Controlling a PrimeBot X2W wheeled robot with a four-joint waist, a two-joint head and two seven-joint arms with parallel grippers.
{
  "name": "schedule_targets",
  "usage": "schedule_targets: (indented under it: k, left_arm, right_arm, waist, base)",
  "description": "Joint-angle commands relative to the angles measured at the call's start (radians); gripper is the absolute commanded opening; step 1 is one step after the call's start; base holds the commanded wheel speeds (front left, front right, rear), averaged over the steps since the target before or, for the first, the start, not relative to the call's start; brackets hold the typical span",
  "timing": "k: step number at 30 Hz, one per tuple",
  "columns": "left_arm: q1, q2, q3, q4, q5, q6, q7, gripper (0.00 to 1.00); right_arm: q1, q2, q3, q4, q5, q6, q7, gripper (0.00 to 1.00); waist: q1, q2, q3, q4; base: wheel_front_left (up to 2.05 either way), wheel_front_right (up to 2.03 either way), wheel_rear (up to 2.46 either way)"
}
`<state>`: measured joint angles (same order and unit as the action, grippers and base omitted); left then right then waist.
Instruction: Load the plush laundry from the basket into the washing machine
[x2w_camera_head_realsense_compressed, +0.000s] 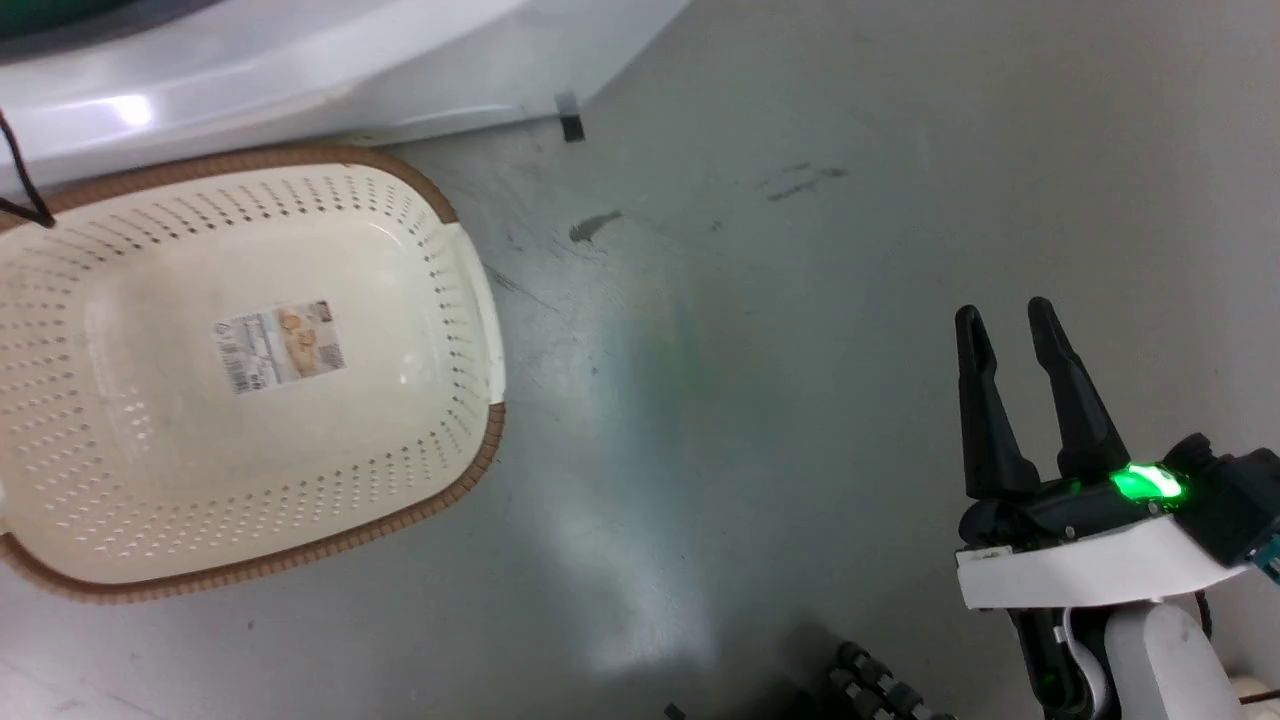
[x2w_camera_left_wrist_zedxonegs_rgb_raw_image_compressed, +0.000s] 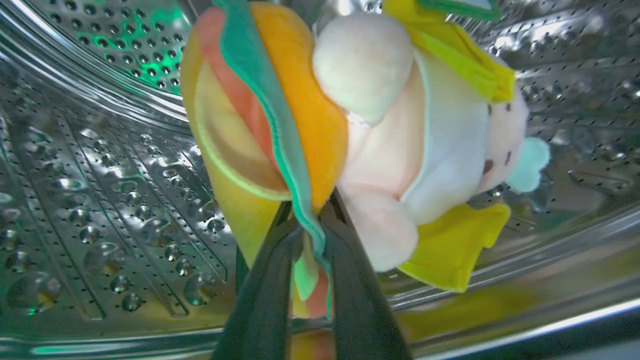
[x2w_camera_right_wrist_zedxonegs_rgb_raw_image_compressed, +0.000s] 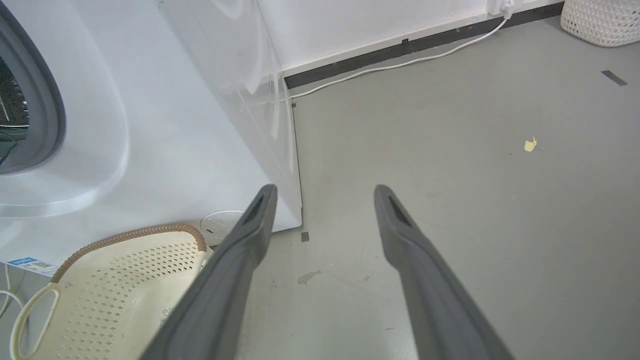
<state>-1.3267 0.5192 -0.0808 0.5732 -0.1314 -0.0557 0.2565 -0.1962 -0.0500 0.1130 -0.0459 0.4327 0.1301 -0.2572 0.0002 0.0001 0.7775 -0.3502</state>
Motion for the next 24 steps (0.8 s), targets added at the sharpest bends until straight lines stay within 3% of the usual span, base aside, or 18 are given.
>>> schedule_targets:
  k: [1,11,12,14,19,24]
  left_arm:
    - [-0.029,0.006,-0.007,0.021,0.009,-0.004,0.007,0.00]
    - [-0.093,0.016,-0.051,0.190,0.031,-0.009,0.022,0.00]
    - [-0.094,0.012,-0.054,0.198,0.030,-0.009,0.015,0.10]
    - [-0.092,0.005,-0.060,0.215,0.029,-0.009,0.000,1.00]
    - [-0.062,-0.015,-0.066,0.264,0.016,-0.007,-0.052,1.00]
    - [0.035,-0.066,-0.040,0.316,-0.043,-0.011,-0.172,1.00]
  right_arm:
    - [-0.019,0.000,0.004,0.001,0.006,0.001,-0.005,1.00]
    - [-0.033,0.000,0.006,0.007,0.016,0.001,-0.005,1.00]
    - [-0.034,0.000,0.005,0.008,0.015,0.001,-0.005,1.00]
    - [-0.035,0.000,0.001,0.009,0.011,0.001,-0.005,1.00]
    - [-0.032,0.000,-0.014,0.010,-0.009,0.001,-0.005,1.00]
    - [-0.012,0.000,-0.042,0.012,-0.046,0.001,-0.005,1.00]
  waist:
    - [-0.0002,-0.0001,0.019,-0.015]
    - [-0.0002,-0.0001,0.031,-0.015]
    - [-0.0002,-0.0001,0.028,-0.012]
    - [-0.0002,-0.0001,0.019,-0.006]
    - [-0.0002,-0.0001,-0.030,0.015]
    - [-0.0002,-0.0001,-0.133,0.049]
  base:
    - [0.00,0.00,0.00]
    - [0.00,0.00,0.00]
    - [0.00,0.00,0.00]
    - [0.00,0.00,0.00]
    - [0.00,0.00,0.00]
    - [0.00,0.00,0.00]
